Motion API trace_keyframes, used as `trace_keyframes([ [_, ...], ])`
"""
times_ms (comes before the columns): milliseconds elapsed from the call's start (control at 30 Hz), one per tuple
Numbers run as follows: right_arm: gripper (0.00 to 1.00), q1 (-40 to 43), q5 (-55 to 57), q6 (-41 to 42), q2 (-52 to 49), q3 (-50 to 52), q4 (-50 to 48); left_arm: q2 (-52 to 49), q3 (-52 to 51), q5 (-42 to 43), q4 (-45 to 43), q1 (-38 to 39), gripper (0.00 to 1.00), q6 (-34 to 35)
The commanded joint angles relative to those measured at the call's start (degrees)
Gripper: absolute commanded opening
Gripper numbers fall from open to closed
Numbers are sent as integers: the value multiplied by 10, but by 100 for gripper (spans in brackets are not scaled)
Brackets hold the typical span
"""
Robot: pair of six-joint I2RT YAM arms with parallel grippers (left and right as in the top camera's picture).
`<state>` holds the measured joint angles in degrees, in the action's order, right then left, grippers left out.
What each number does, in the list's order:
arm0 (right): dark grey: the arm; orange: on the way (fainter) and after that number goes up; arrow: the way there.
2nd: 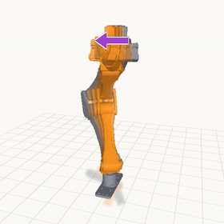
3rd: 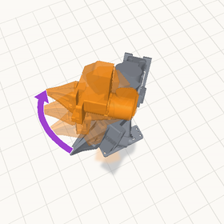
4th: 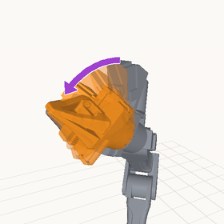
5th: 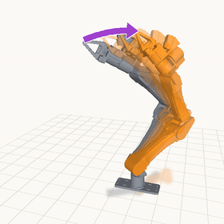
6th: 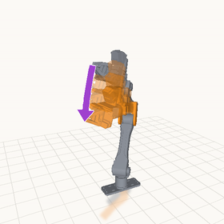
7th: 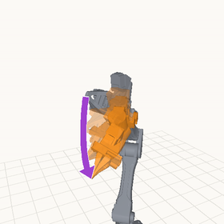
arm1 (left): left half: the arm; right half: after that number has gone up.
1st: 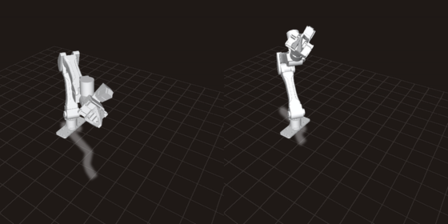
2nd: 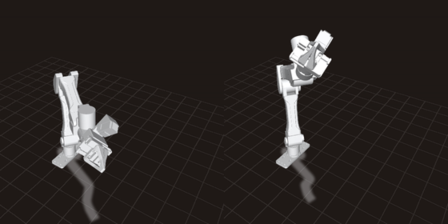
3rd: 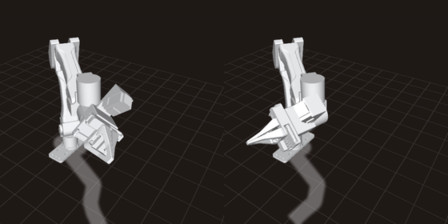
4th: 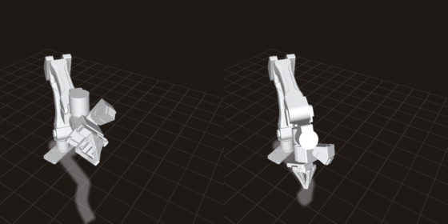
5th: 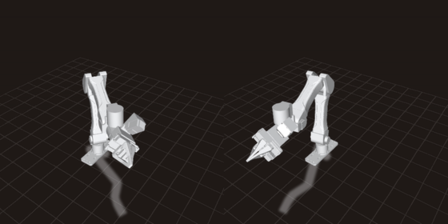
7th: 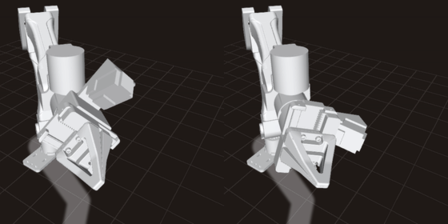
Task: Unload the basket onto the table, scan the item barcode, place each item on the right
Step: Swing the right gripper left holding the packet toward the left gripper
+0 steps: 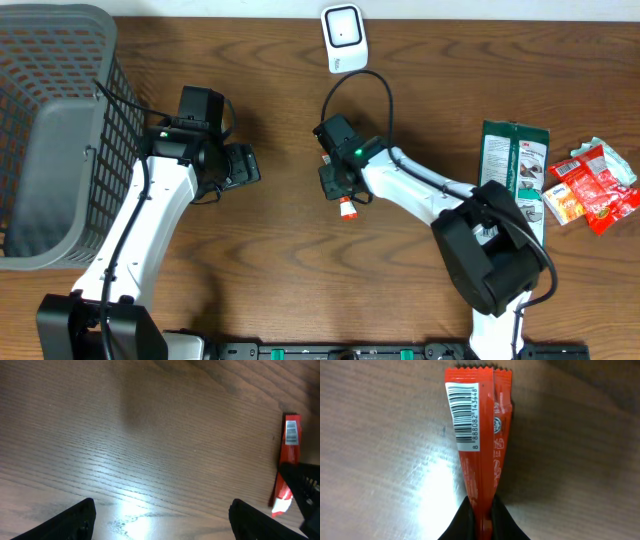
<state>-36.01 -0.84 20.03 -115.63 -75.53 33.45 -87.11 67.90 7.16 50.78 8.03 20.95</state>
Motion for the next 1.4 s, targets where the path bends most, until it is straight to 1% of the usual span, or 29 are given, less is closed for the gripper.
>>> trace_keyframes([
  [0, 4, 28, -92, -22, 59, 0, 15, 4, 0, -3, 2, 0, 86, -3],
  [67, 1, 57, -170, -36, 91, 0, 33, 4, 0, -3, 2, 0, 86, -3],
  [133, 1, 95, -285, -69, 113, 0, 43, 4, 0, -3, 1, 0, 86, -3],
  [267, 1, 156, -440, -99, 118, 0, 45, 4, 0, -3, 1, 0, 86, -3],
  [400, 1, 219, -557, -142, 118, 1, 45, 4, 0, -3, 1, 0, 86, -3],
  [467, 1, 240, -591, -165, 118, 1, 50, 4, 0, -3, -4, 0, 86, -2],
  [533, 1, 255, -629, -206, 118, 1, 67, 4, 0, 0, -19, 0, 86, 0],
  [567, 2, 260, -637, -222, 118, 2, 76, 4, 0, 14, -16, 0, 86, -1],
  [600, 2, 264, -639, -231, 118, 2, 86, 4, 0, 45, -15, 0, 86, -1],
  [633, 2, 268, -640, -231, 118, 2, 90, 4, 0, 102, -16, 1, 86, -19],
  [733, 1, 276, -649, -231, 118, 3, 90, 4, 0, 280, -31, 17, 86, -111],
  [767, 1, 278, -666, -231, 118, 3, 90, 4, 0, 316, -36, 28, 86, -128],
  [867, 2, 282, -741, -219, 118, 3, 76, 4, 0, 356, -48, 59, 86, -139],
  [967, 2, 282, -756, -189, 118, 3, 53, 4, 0, 402, -78, 86, 86, -166],
  [1033, 2, 282, -763, -170, 118, 3, 35, 4, 0, 431, -111, 104, 86, -167],
  [1133, 3, 282, -801, -153, 118, 3, 4, 4, 0, 433, -170, 129, 86, -152],
  [1200, 3, 282, -802, -153, 118, 3, -2, 4, 0, 434, -187, 138, 86, -135],
  [1267, 3, 281, -803, -151, 118, 3, -6, 4, 0, 435, -202, 149, 86, -132],
  [1367, 3, 281, -802, -125, 118, 3, -22, 4, 0, 435, -224, 162, 79, -127],
])
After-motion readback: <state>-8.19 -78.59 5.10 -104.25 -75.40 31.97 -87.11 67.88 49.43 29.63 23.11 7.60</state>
